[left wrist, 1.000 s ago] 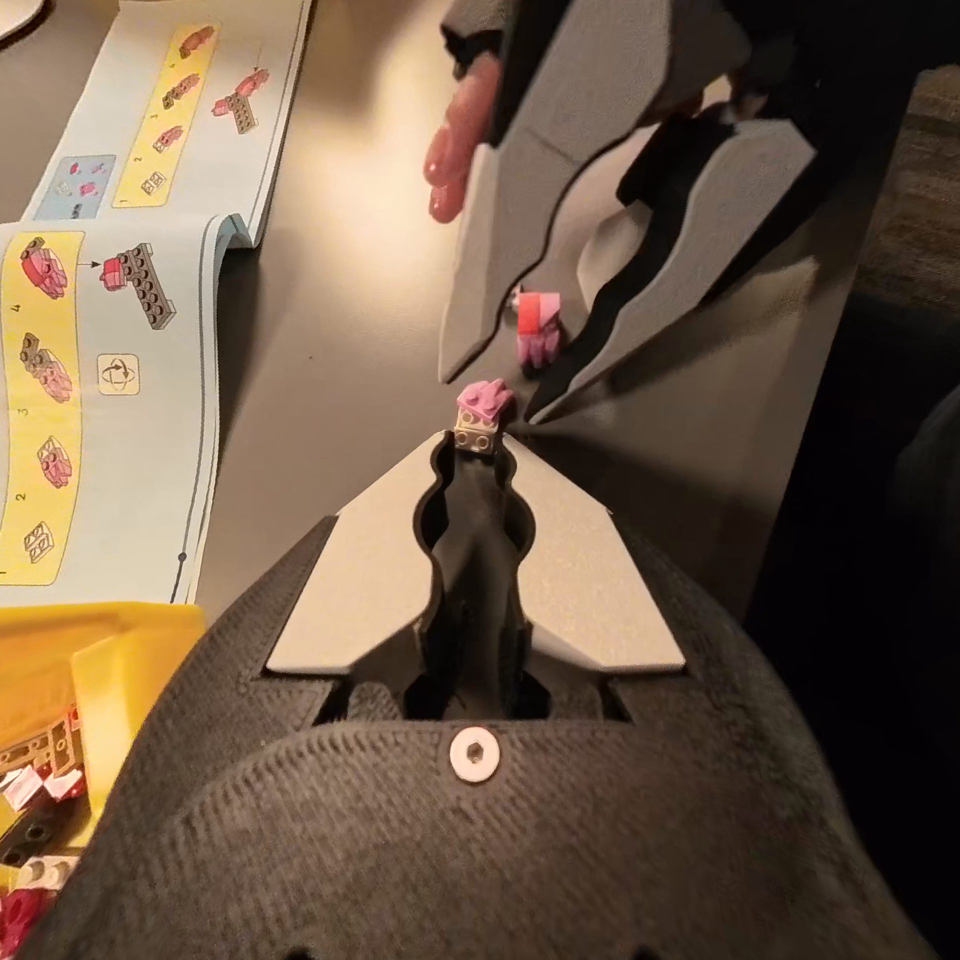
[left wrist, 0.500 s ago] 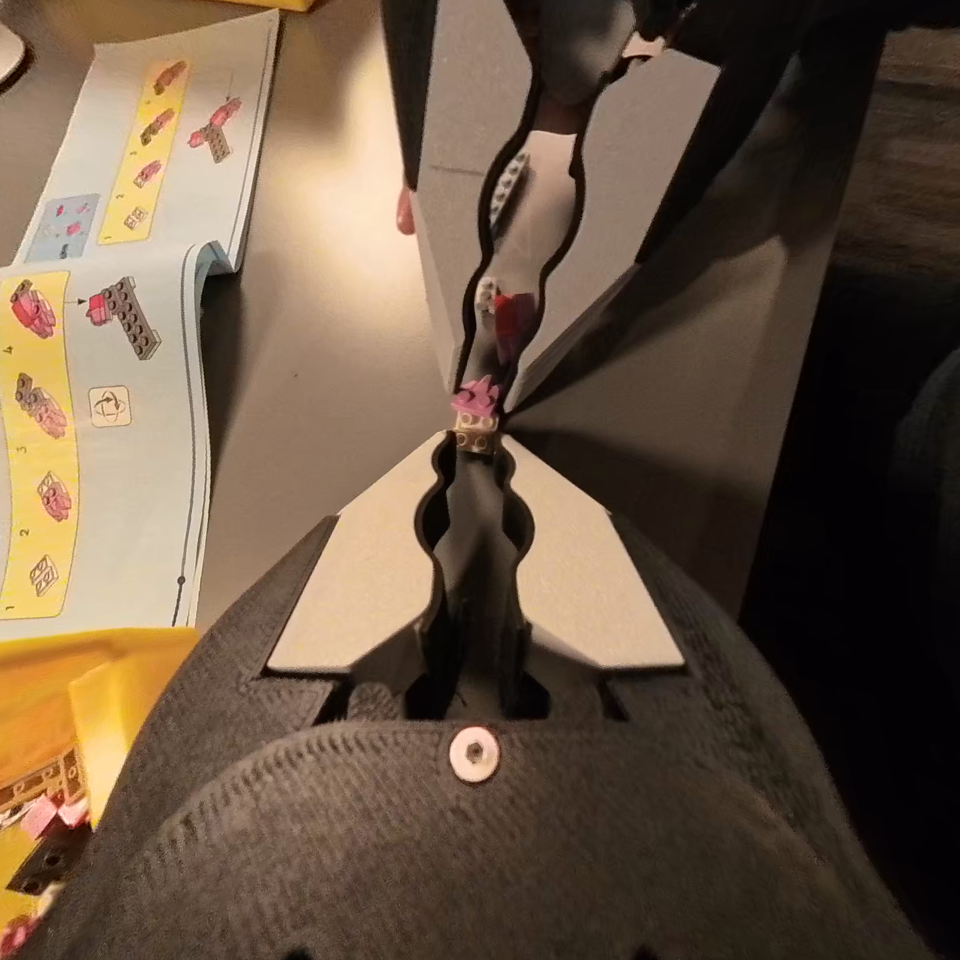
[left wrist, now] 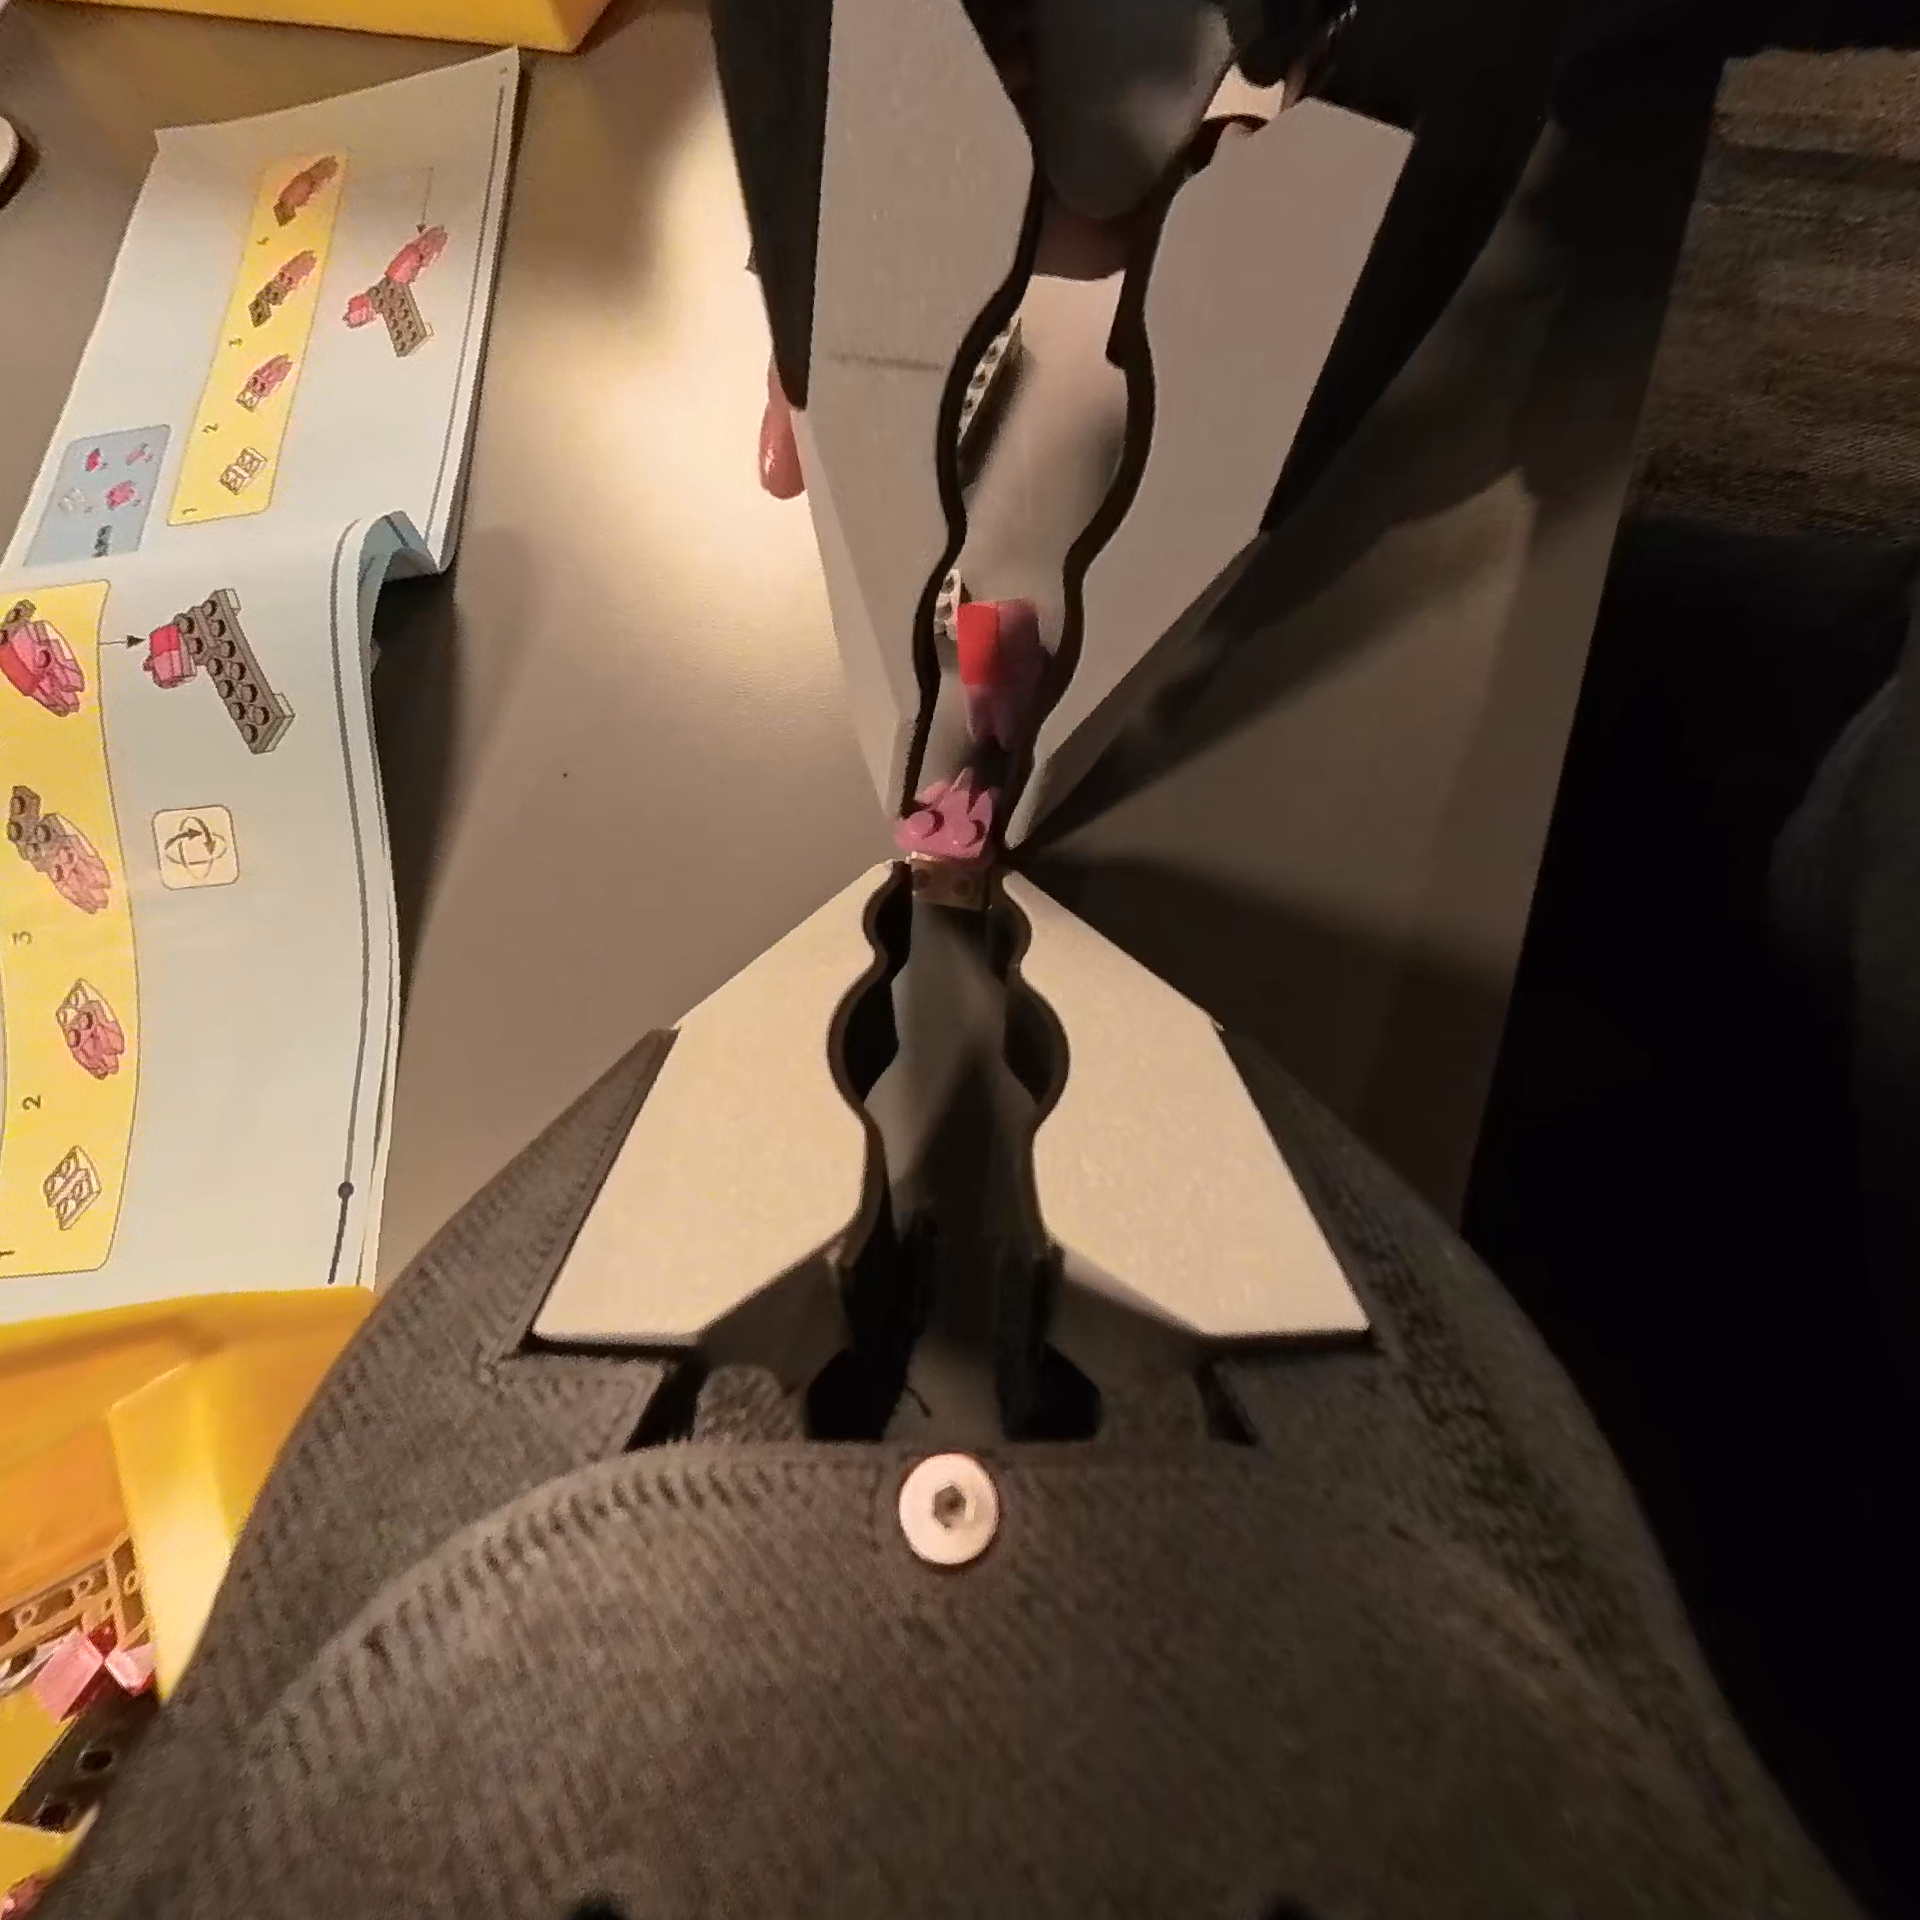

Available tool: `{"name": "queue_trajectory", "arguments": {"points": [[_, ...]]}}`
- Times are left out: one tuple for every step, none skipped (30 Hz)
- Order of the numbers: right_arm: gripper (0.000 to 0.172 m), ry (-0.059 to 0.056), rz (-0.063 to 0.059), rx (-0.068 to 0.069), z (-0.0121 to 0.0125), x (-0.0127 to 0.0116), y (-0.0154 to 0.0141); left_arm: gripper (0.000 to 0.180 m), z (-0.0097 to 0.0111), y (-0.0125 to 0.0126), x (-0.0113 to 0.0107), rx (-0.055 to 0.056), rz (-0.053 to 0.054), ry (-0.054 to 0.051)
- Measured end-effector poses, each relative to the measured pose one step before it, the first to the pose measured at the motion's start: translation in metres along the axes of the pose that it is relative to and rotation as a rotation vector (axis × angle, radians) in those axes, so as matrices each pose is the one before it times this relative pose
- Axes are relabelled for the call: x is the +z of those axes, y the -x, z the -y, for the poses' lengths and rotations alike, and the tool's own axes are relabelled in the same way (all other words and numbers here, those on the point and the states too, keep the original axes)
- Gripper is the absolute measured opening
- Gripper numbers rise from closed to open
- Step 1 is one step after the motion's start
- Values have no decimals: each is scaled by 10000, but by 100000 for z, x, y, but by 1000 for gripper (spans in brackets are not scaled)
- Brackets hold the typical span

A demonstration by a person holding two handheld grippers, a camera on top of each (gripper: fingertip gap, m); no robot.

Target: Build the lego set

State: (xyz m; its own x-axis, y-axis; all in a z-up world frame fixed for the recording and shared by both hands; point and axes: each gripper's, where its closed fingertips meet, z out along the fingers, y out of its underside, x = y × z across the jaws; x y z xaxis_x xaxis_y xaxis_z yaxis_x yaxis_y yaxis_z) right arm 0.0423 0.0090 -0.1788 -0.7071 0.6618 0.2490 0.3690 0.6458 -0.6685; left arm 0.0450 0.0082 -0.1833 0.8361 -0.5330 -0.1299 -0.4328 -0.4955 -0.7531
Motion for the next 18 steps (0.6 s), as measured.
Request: {"name": "queue_trajectory", "arguments": {"points": [[14, 17, 23, -34, -38, 5, 44, 15, -26, 52, -5, -67, 35, 17], [14, 38, 17, -40, -81, 26, 53, 22, -18, 118, -29, -96, 53, 1], [14, 1, -11, -39, -3, 5, 17, 25, -14, -44, -44, -76, -74, -18], [14, 13, -9, -28, -13, -14, -5, 28, -23, -103, -41, -46, -114, -14], [14, 14, -4, -22, -3, -4, 6, 28, -19, -67, -14, -28, -74, 0], [14, 6, 0, -9, -11, -10, 1, 28, -5, -83, 12, 3, -64, 2], [14, 0, 8, 6, 3, 6, 8, 27, 1, -91, 9, 5, -75, 6], [14, 3, 18, 1, -4, -13, 16, 26, -4, -63, 19, -17, -69, 4], [14, 7, 21, -13, -20, -15, 20, 25, -10, -37, 3, -42, -66, 5], [14, 5, 31, -12, -4, -17, 39, 25, -8, -17, 10, -67, -69, 7], [14, 5, 33, -10, -14, -26, 45, 25, -2, -34, 14, -66, -76, 6], [14, 1, 51, -19, -15, -16, 66, 24, -6, -57, 20, -46, -87, 6], [14, 25, 102, -27, -55, -5, 151, 22, 20, -90, 29, -20, -90, 3], [14, -9, 86, 6, -7, 16, 124, 20, 30, -86, 56, -4, -75, 5], [14, -15, 44, 15, 14, -5, 57, 19, 28, -95, 51, 7, -68, 5], [14, -9, 17, -22, 19, 3, 35, 18, 19, -8, 41, -8, -15, 2], [14, 0, -10, -41, 16, -1, 5, 18, -5, -15, 16, -31, -29, 5], [14, 2, -13, -38, 6, 5, 5, 18, -5, -14, 2, -42, -44, 6]]}}
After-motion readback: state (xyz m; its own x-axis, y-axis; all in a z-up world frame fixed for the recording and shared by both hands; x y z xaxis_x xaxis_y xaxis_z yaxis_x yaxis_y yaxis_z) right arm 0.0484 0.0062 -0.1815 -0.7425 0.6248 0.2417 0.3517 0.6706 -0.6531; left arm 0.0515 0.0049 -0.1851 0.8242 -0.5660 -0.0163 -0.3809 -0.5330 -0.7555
